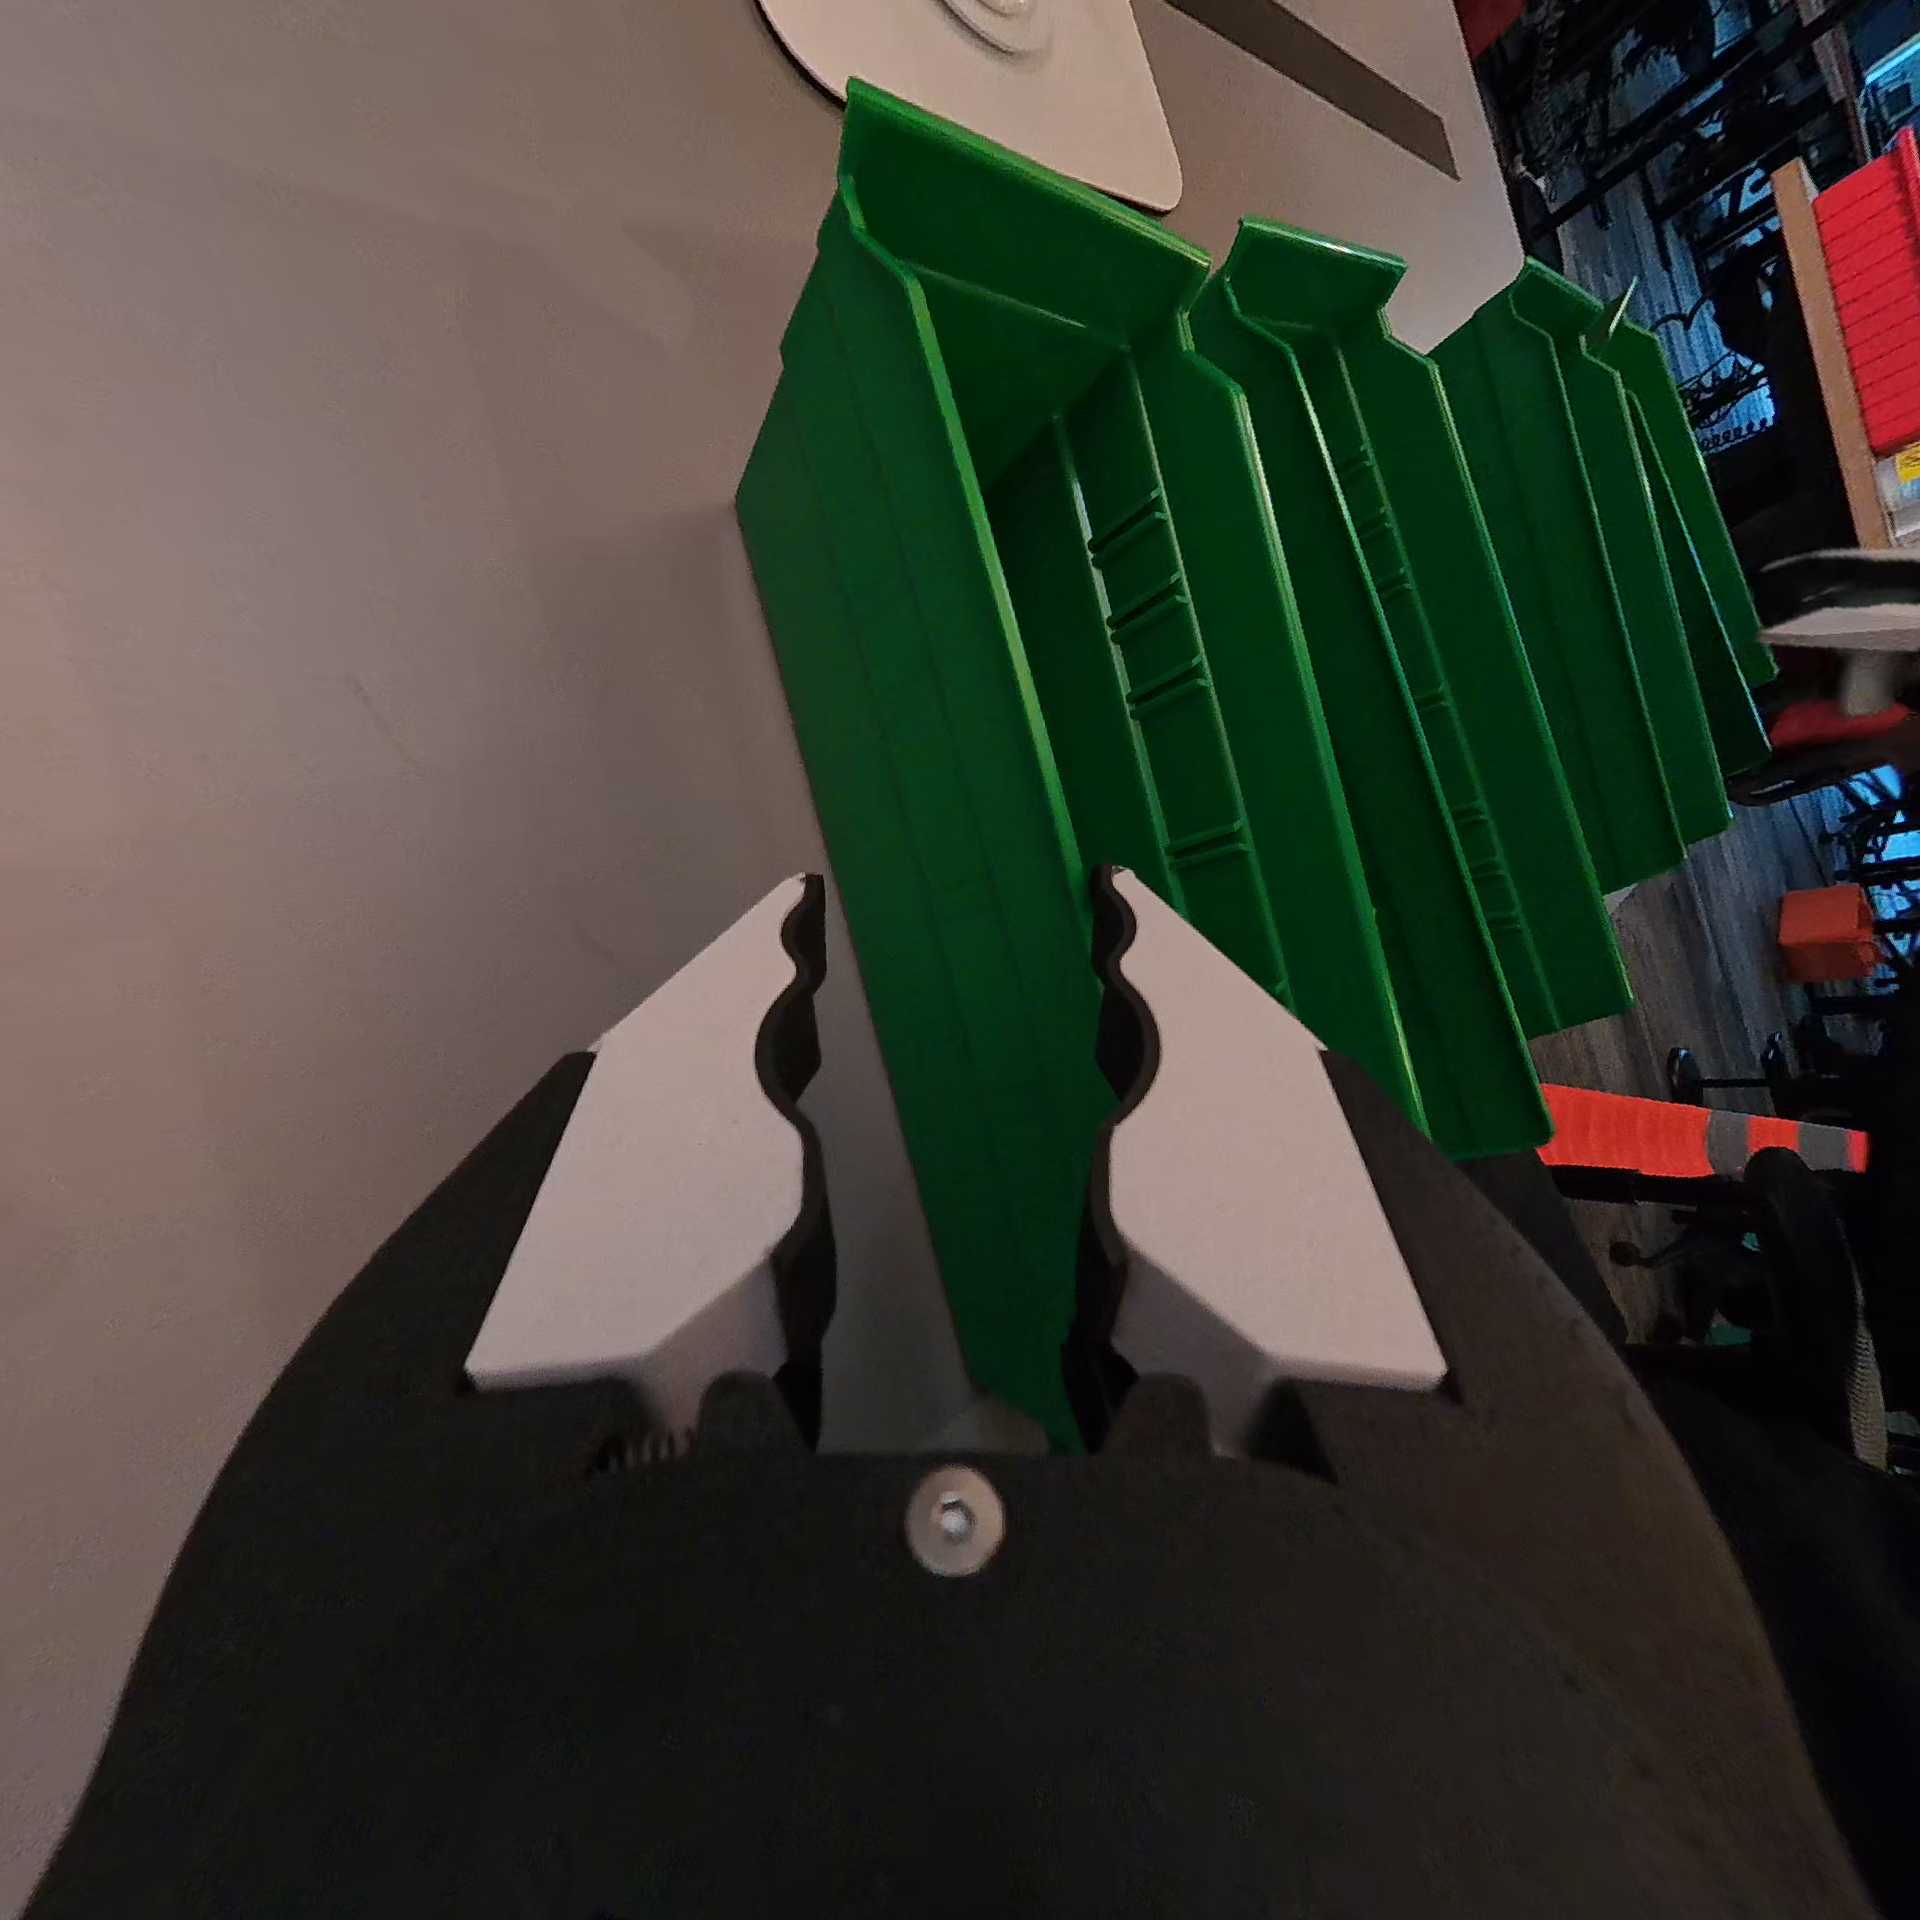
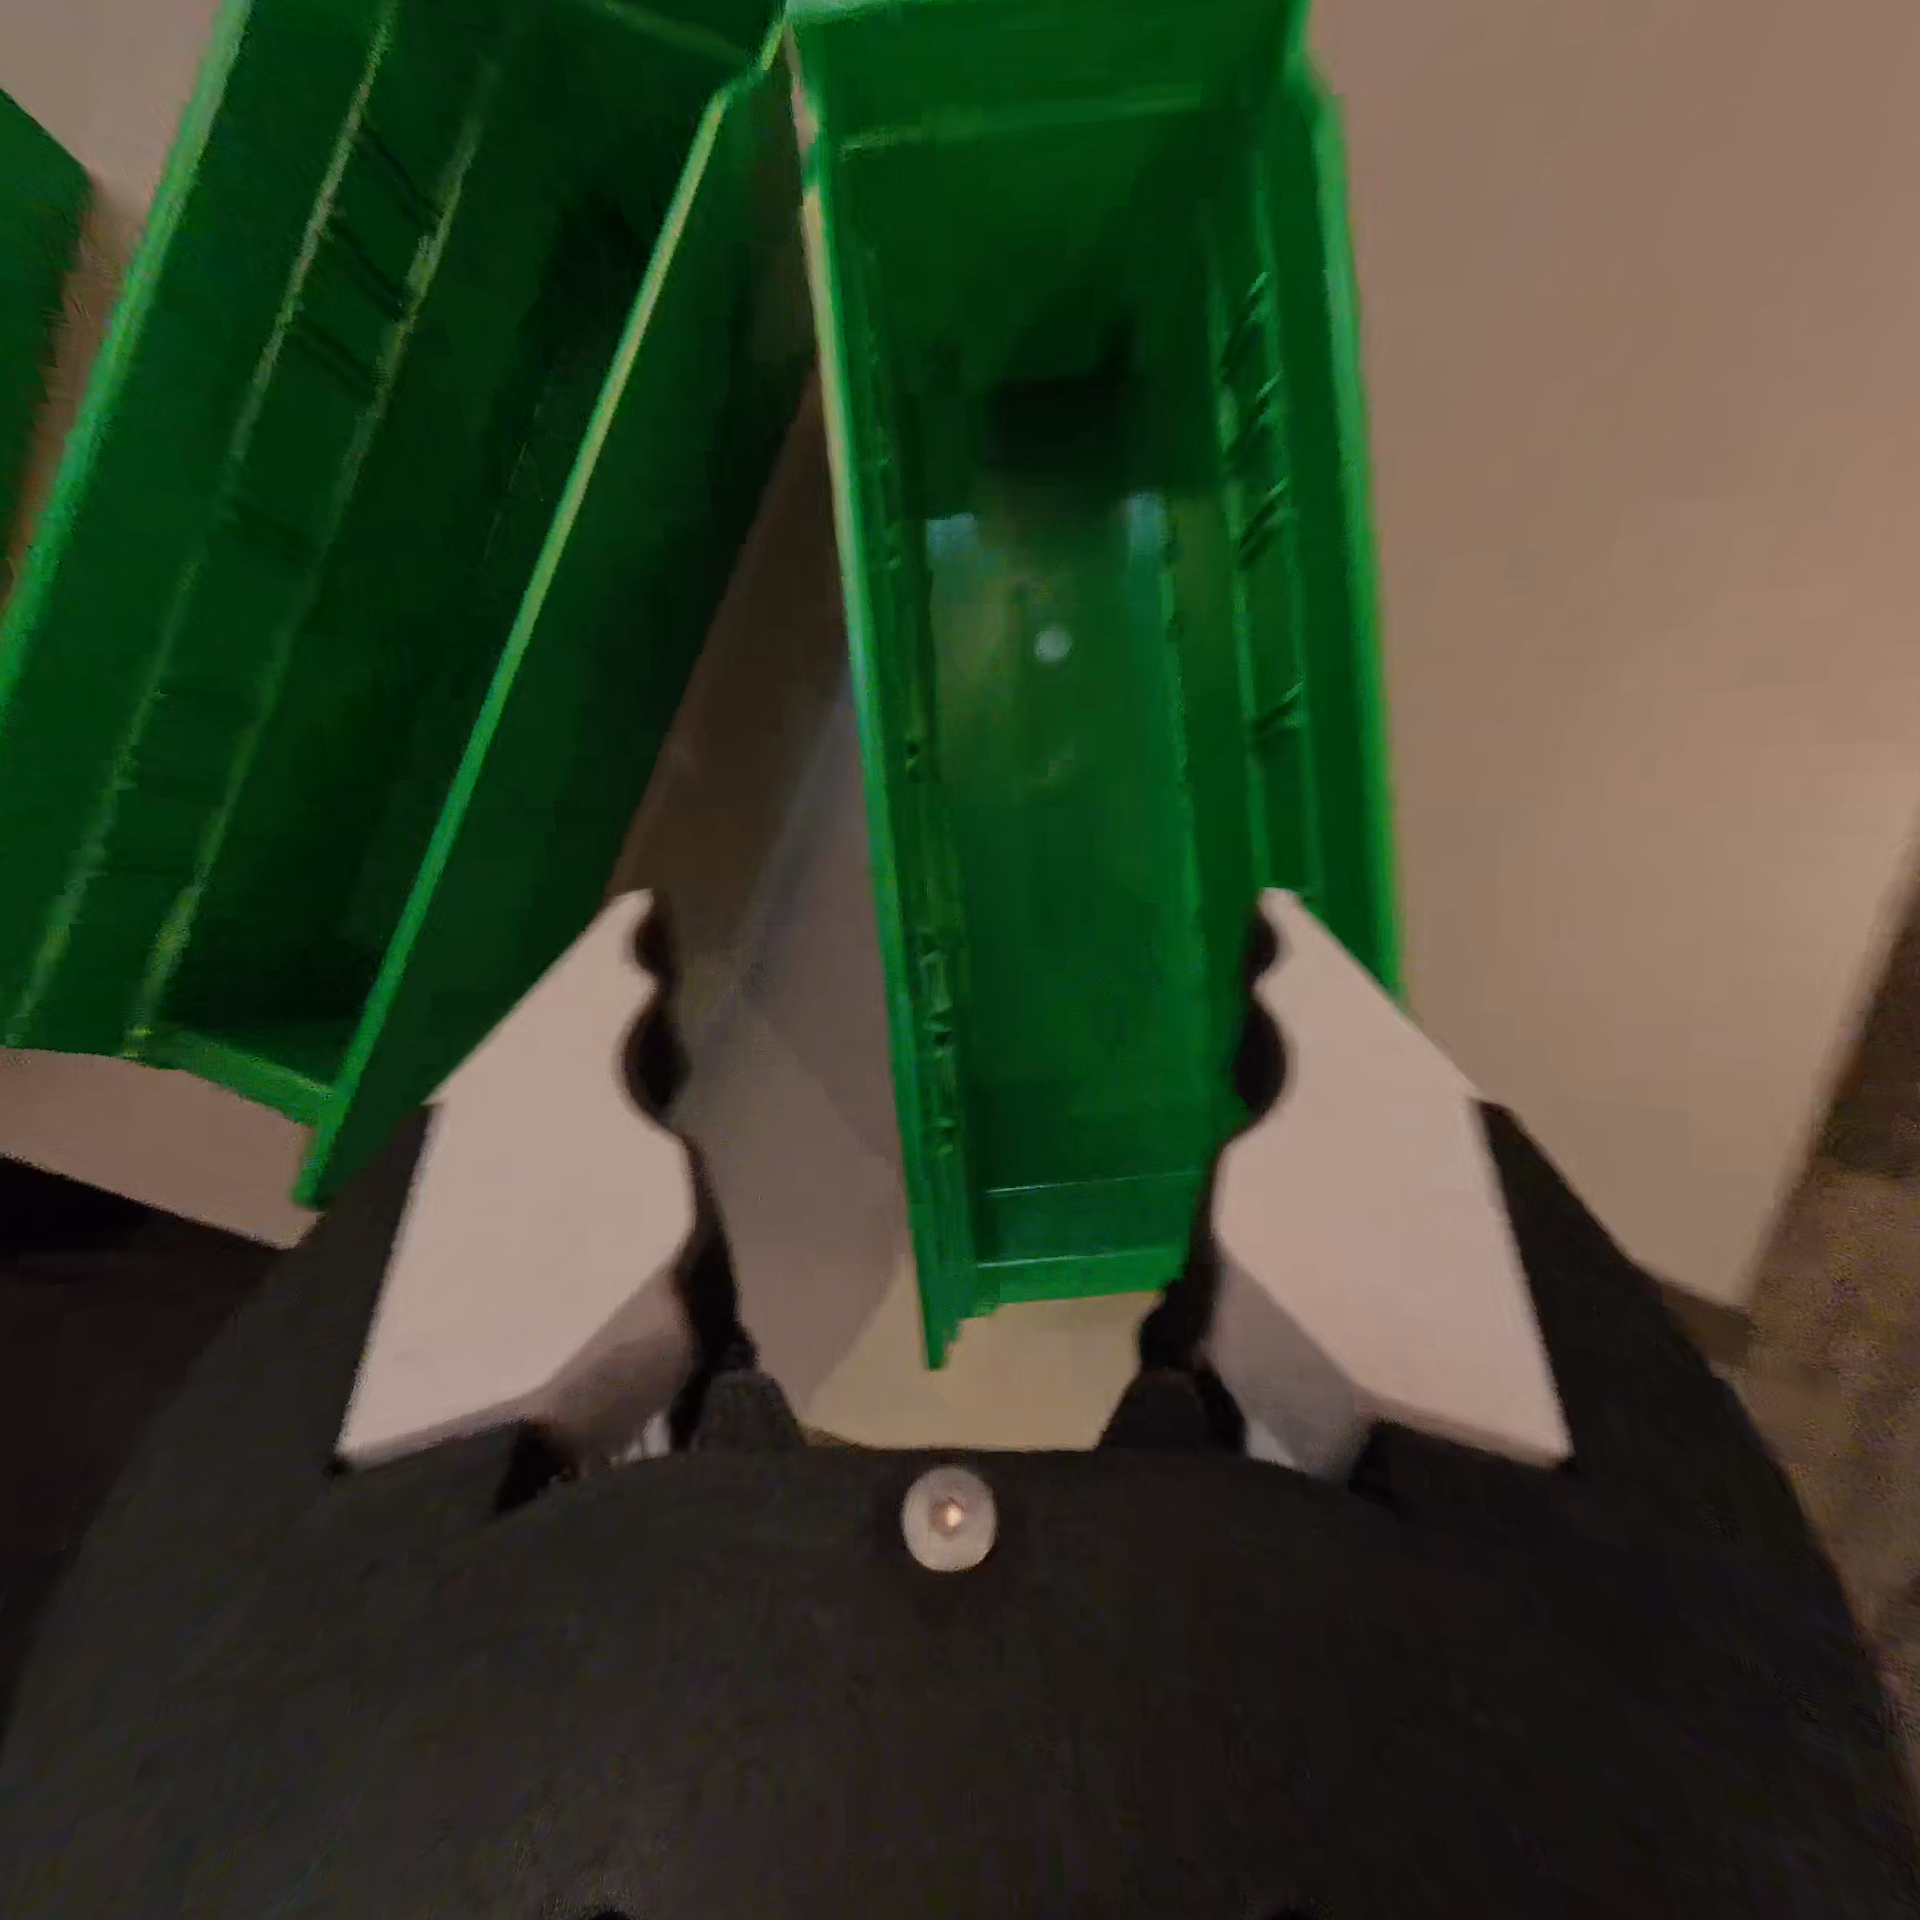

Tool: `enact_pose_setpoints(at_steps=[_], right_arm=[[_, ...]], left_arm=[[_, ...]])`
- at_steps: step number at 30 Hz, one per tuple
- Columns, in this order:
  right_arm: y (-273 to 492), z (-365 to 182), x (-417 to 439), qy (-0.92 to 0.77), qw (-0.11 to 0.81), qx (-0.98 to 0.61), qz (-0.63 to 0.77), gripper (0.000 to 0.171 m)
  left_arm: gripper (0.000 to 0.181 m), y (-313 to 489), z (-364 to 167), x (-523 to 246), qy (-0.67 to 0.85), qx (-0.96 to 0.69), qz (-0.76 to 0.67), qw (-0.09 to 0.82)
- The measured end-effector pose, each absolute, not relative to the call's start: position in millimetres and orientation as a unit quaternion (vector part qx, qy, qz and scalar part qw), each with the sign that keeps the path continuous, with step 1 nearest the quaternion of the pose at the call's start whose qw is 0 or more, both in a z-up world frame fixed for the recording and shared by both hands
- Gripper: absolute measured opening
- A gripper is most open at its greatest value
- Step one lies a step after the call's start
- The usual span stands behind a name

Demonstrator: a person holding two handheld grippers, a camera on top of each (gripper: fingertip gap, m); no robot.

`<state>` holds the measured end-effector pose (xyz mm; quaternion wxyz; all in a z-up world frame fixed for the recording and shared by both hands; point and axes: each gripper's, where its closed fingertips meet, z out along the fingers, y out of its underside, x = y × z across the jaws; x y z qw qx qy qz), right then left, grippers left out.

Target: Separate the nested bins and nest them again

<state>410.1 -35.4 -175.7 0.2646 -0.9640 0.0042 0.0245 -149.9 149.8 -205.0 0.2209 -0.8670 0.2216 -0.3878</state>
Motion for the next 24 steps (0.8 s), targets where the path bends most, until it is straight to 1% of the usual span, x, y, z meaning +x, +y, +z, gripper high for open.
enact_pose_setpoints(at_steps=[1,3,7,11,13,14,15,17,18,21,24], right_arm=[[-32,-168,417,-0.014,0.273,-0.962,-0.005,0.134],[-27,-163,423,-0.044,0.272,-0.961,-0.029,0.156],[-25,-186,431,-0.080,0.206,-0.975,-0.026,0.156],[-22,-207,437,-0.093,0.162,-0.982,0.000,0.155],[-29,-223,442,-0.096,0.121,-0.988,0.004,0.155],[-34,-230,445,-0.100,0.102,-0.990,0.000,0.147],[-36,-234,446,-0.100,0.094,-0.991,-0.001,0.143],[-35,-230,445,-0.076,0.114,-0.991,0.013,0.128],[-37,-230,447,-0.059,0.113,-0.992,0.016,0.130],[-56,-230,455,0.001,0.090,-0.996,0.005,0.128],[-66,-230,461,0.042,0.100,-0.994,0.002,0.134]], left_arm=[[0.050,150,-205,-150,0.222,-0.867,-0.387,0.221],[0.050,150,-205,-149,0.223,-0.867,-0.387,0.221],[0.050,149,-206,-148,0.226,-0.867,-0.386,0.218],[0.050,148,-207,-149,0.225,-0.868,-0.386,0.219],[0.050,148,-207,-148,0.225,-0.867,-0.387,0.218],[0.051,148,-207,-148,0.225,-0.867,-0.388,0.218],[0.051,149,-207,-148,0.224,-0.867,-0.388,0.218],[0.052,149,-207,-149,0.224,-0.866,-0.390,0.218],[0.052,149,-207,-149,0.223,-0.866,-0.391,0.217],[0.053,149,-208,-149,0.223,-0.865,-0.393,0.217],[0.053,149,-208,-148,0.220,-0.864,-0.399,0.216]])
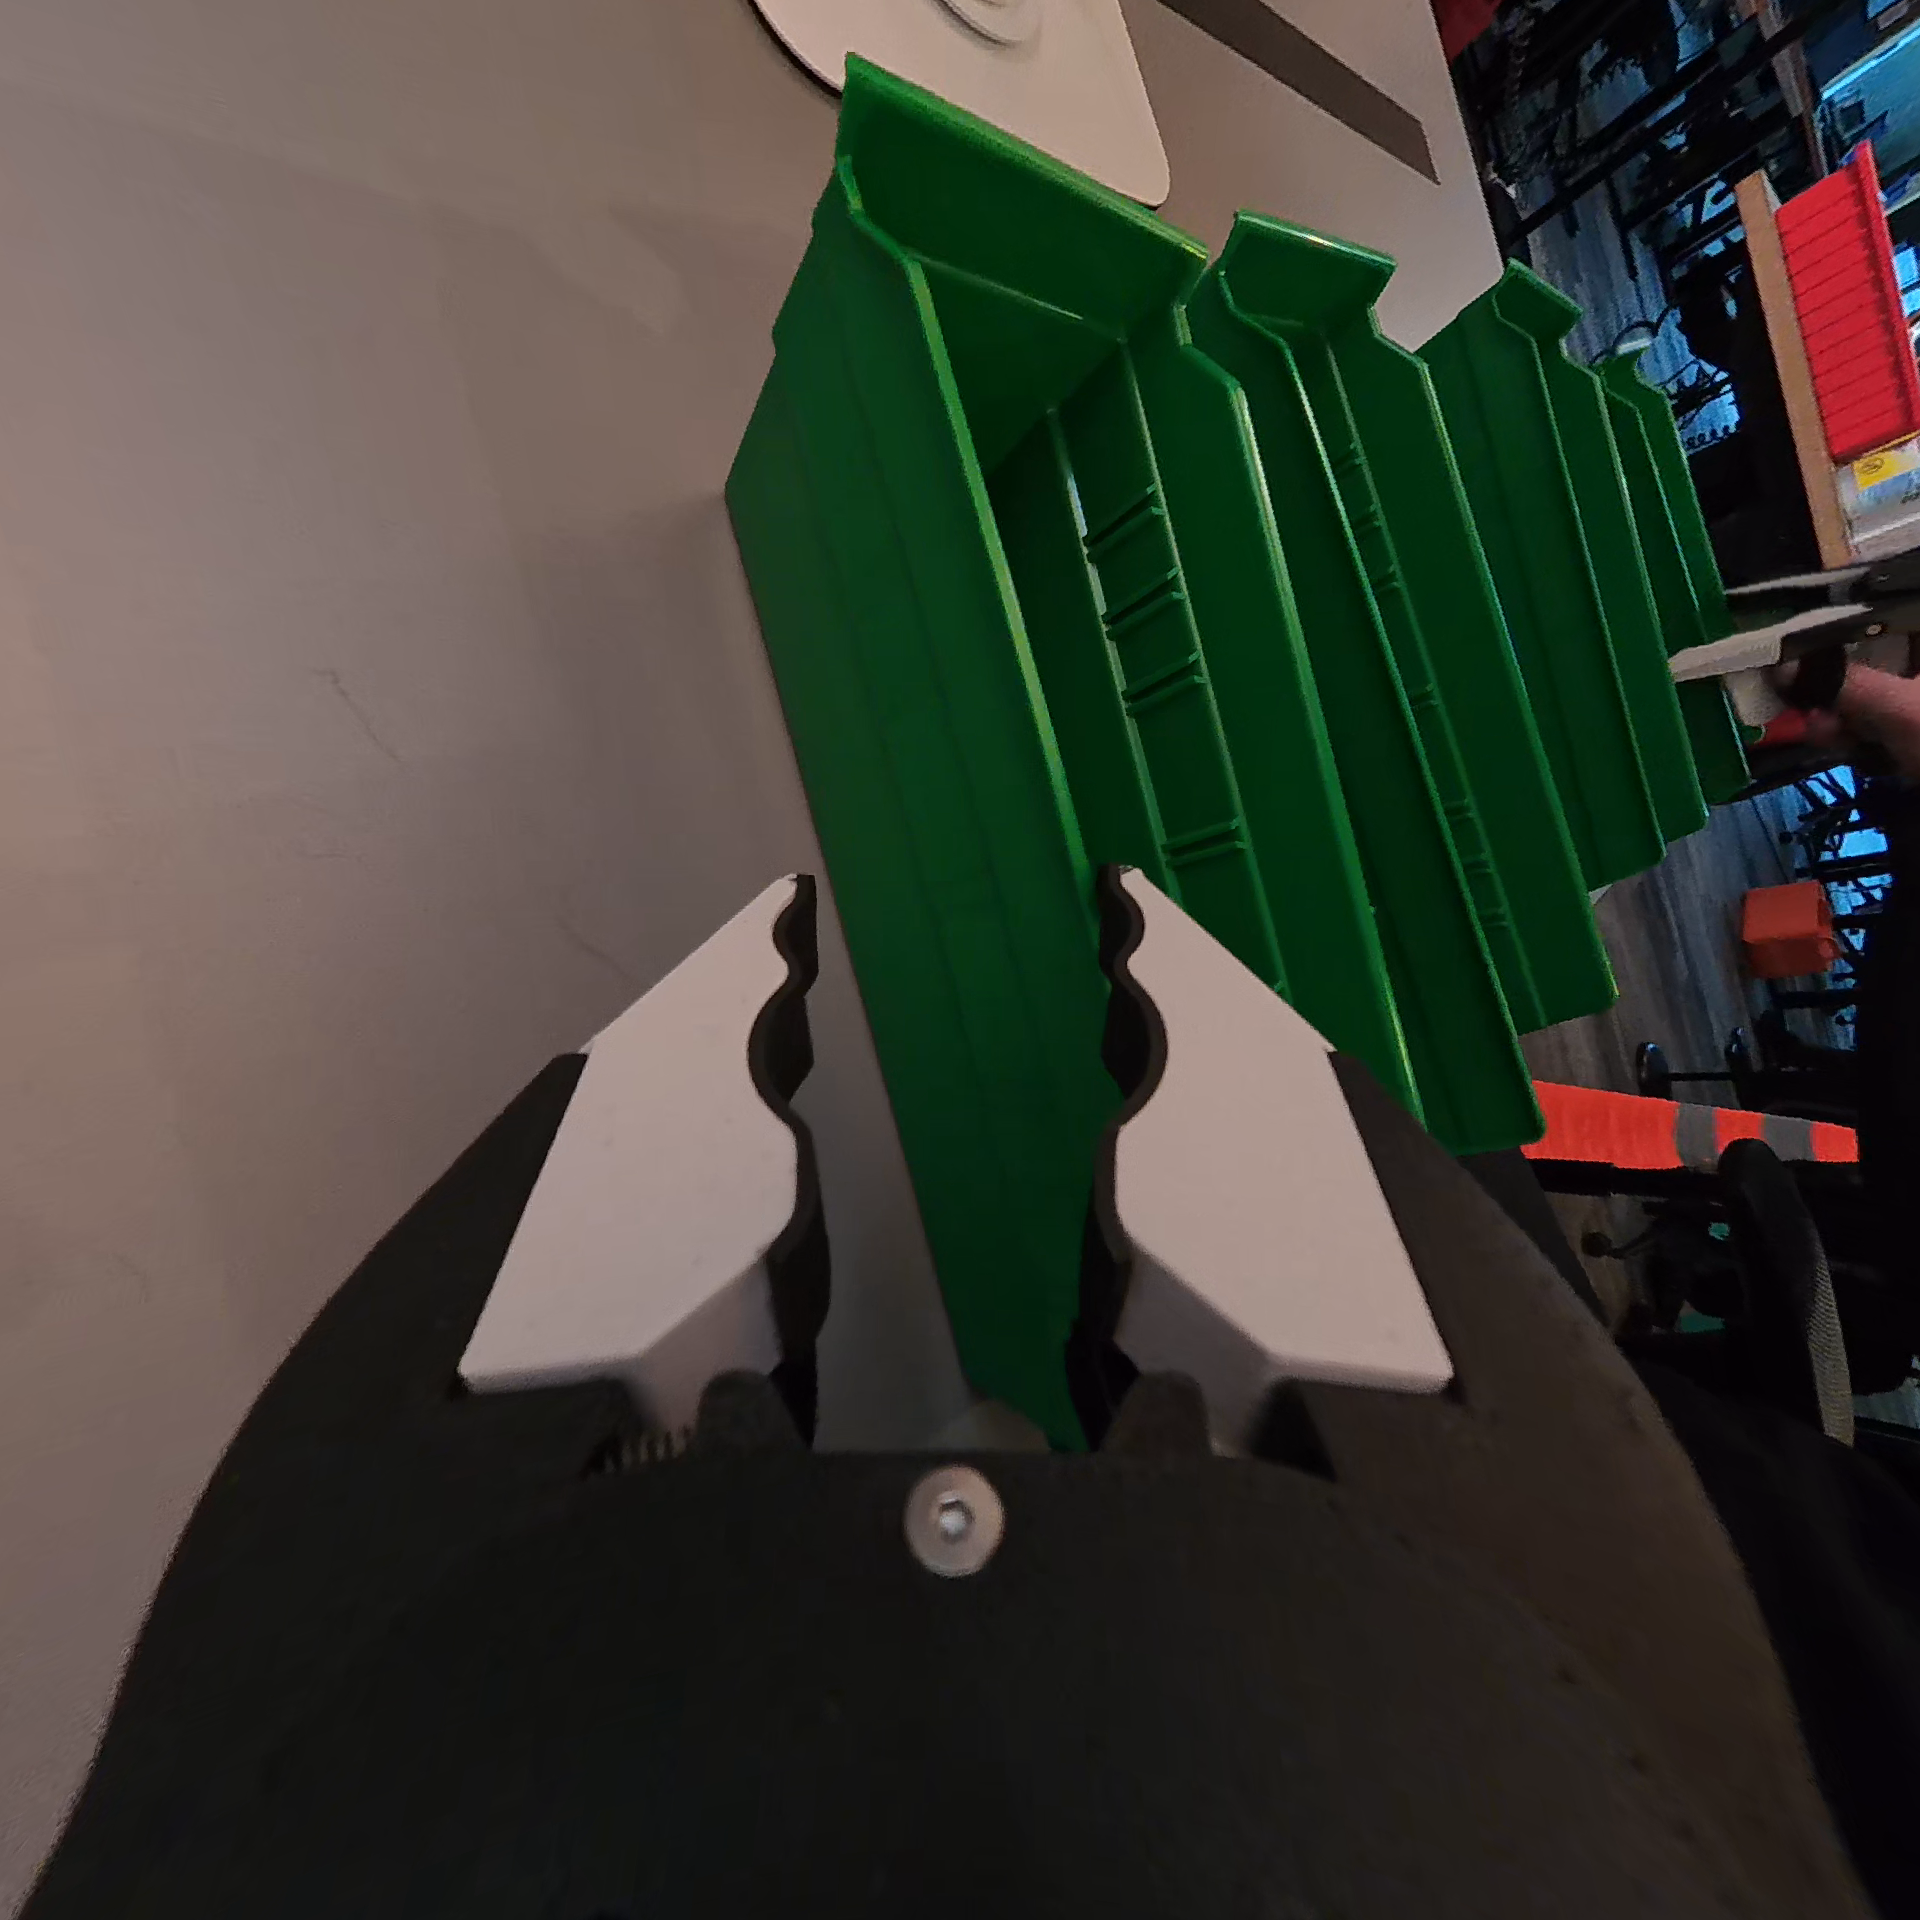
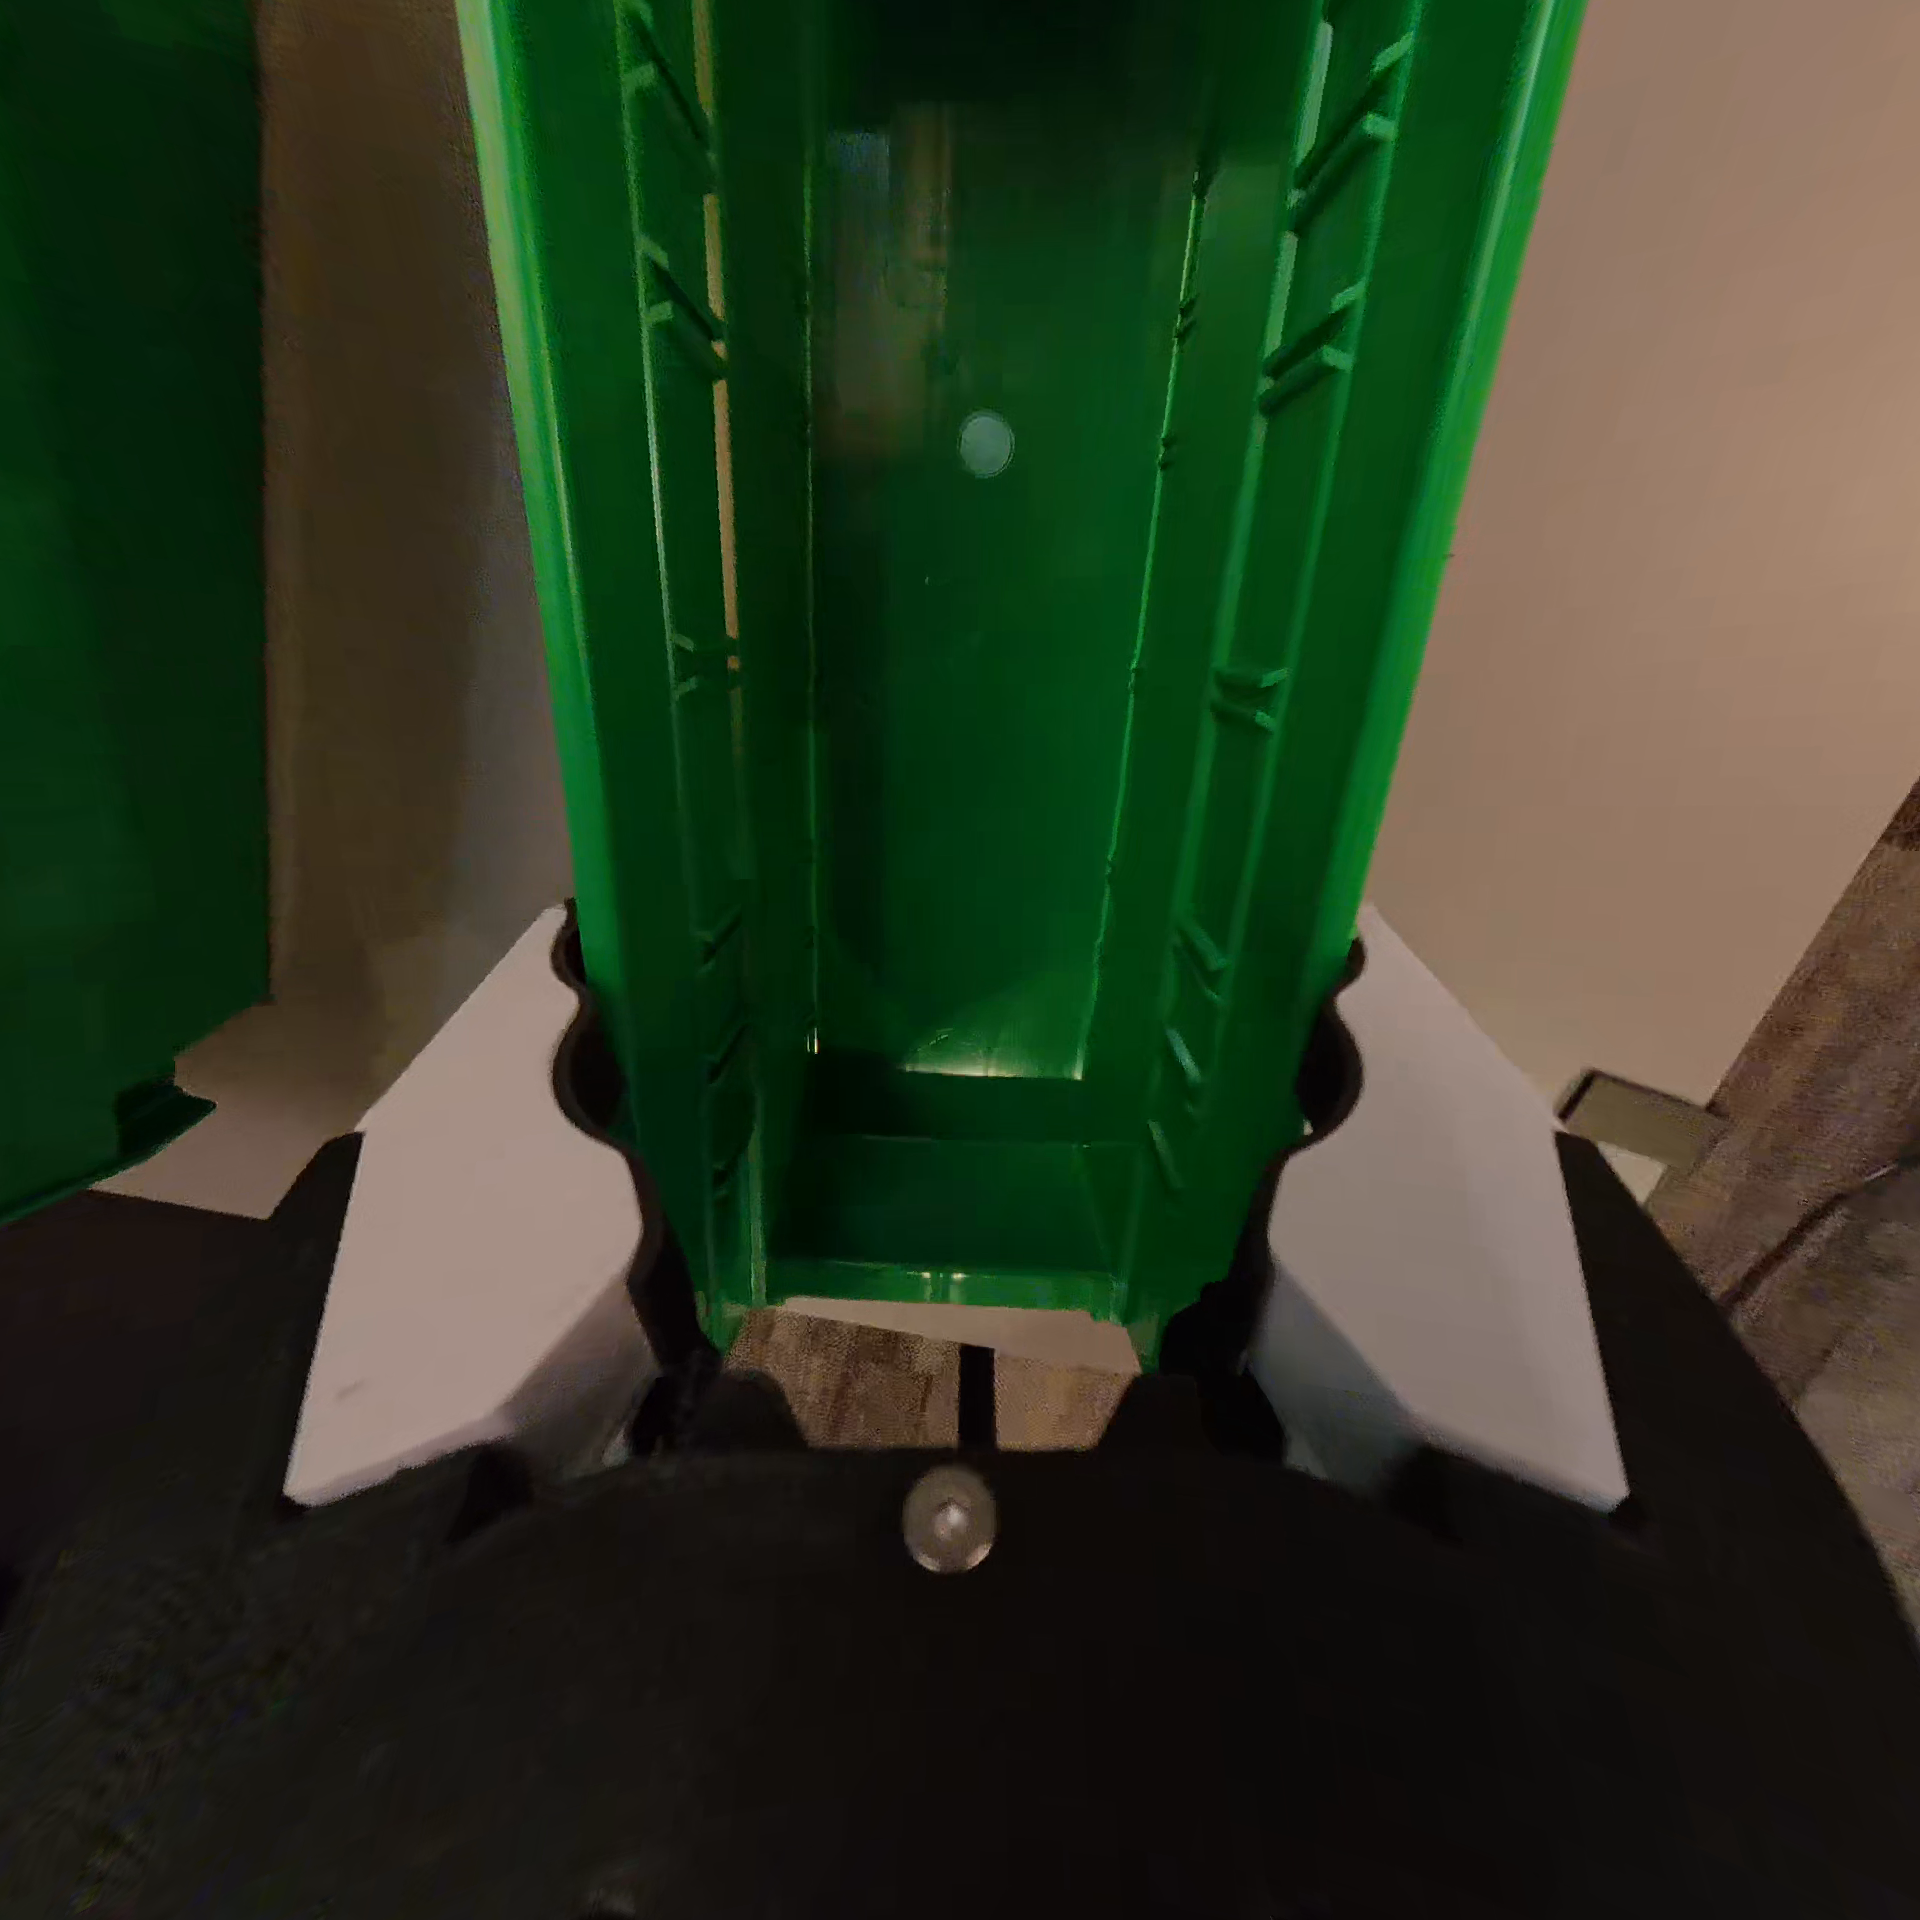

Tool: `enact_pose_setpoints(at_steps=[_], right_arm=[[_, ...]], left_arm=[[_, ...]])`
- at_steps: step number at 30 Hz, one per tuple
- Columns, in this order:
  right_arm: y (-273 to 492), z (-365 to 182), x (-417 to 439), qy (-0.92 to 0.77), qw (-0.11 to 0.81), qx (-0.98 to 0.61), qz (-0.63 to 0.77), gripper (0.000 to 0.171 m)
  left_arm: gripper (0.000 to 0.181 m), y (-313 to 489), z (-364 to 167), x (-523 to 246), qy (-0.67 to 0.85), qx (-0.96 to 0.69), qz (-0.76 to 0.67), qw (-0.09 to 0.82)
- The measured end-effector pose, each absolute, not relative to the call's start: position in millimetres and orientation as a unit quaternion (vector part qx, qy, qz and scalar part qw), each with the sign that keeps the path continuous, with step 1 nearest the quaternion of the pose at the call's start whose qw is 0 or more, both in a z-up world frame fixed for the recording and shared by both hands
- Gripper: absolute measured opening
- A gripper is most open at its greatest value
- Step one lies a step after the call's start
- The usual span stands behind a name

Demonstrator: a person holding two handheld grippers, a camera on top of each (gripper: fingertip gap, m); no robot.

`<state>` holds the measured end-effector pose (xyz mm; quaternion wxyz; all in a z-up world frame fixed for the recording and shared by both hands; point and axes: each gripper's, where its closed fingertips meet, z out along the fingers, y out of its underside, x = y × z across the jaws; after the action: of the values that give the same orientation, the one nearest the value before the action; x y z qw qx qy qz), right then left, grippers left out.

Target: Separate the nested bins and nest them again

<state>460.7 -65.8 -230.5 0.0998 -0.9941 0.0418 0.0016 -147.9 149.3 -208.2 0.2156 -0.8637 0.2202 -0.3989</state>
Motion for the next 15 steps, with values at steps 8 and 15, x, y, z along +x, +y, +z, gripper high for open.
enact_pose_setpoints(at_steps=[8,15], right_arm=[[-43,-159,421,0.062,0.226,-0.972,-0.009,0.153],[7,-161,277,-0.038,0.202,-0.976,0.071,0.155]], left_arm=[[0.054,150,-209,-148,0.218,-0.864,-0.398,0.217],[0.058,150,-209,-145,0.224,-0.866,-0.389,0.220]])
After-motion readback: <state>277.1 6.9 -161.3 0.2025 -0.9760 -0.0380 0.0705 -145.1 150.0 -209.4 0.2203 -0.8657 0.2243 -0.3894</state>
